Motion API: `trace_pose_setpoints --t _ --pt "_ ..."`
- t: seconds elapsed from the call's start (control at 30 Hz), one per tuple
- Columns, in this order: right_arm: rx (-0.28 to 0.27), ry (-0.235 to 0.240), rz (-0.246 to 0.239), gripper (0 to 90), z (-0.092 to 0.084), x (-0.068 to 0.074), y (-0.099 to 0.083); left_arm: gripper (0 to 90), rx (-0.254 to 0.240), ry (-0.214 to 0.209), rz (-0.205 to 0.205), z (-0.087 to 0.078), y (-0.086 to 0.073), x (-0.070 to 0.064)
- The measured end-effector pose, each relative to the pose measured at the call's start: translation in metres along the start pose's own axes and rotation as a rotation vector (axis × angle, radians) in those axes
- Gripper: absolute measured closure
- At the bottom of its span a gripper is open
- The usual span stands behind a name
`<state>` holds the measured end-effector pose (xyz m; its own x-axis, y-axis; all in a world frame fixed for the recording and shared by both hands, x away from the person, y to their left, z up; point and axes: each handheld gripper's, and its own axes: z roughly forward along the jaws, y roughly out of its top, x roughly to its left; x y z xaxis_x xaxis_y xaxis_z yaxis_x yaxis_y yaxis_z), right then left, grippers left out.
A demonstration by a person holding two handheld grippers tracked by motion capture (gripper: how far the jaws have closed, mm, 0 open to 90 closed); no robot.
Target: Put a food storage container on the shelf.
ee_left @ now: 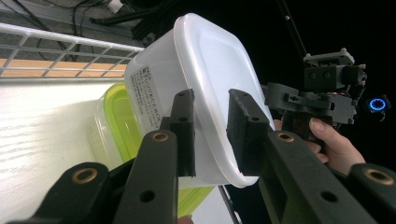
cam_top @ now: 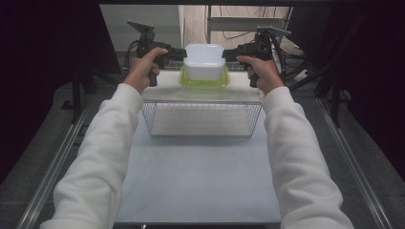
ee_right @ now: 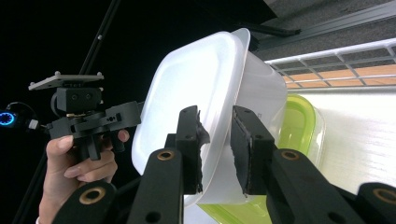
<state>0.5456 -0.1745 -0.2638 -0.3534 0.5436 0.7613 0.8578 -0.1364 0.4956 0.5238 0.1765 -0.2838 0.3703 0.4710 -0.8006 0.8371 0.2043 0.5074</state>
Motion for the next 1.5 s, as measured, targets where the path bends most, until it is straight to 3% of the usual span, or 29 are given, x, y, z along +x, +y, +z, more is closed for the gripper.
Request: trace_pose_setpoints --t 0.3,0.4,0.6,0.67,0.73,0.77,0.87,0.97,1.2,1.3,1.5 --pt "-0.003 -0.002 -0.005 71.3 -0.001 0.0 -0.002 72.7 -0.005 0.007 0.013 0.0 -0.001 -0.001" --pt "-0.011 -0.018 -0.029 64.6 0.0 0.002 -0.002 68.6 -0.006 0.045 0.058 0.001 -0.003 -0.006" --pt "-0.086 -0.049 -0.16 47.4 -0.01 0.011 -0.004 49.3 -0.043 0.073 0.131 -0.005 -0.005 -0.01" --pt "-0.096 -0.048 -0.204 44.0 -0.015 0.013 -0.006 44.7 -0.052 0.088 0.171 -0.009 -0.007 -0.013" --pt "-0.115 -0.029 -0.242 41.4 -0.02 0.014 -0.009 41.6 -0.056 0.078 0.208 -0.014 -0.011 -0.017" --pt "-0.122 -0.018 -0.255 39.8 -0.022 0.013 -0.012 39.7 -0.057 0.097 0.232 -0.016 -0.014 -0.021" --pt "-0.129 0.002 -0.3 36.6 -0.029 0.011 -0.022 34.8 -0.076 0.129 0.305 -0.024 -0.025 -0.032" --pt "-0.141 0.006 -0.349 35.1 -0.039 0.007 -0.035 30.9 -0.1 0.132 0.34 -0.031 -0.04 -0.035" --pt "-0.154 -0.034 -0.487 31.1 -0.06 0.008 -0.067 26.7 -0.073 0.191 0.43 -0.049 -0.078 -0.026" --pt "-0.164 -0.051 -0.549 30.6 -0.068 0.007 -0.081 26.4 -0.079 0.176 0.438 -0.056 -0.096 -0.021" --pt "-0.161 -0.076 -0.596 29.8 -0.078 -0.004 -0.11 26.2 -0.071 0.159 0.466 -0.065 -0.137 -0.011"
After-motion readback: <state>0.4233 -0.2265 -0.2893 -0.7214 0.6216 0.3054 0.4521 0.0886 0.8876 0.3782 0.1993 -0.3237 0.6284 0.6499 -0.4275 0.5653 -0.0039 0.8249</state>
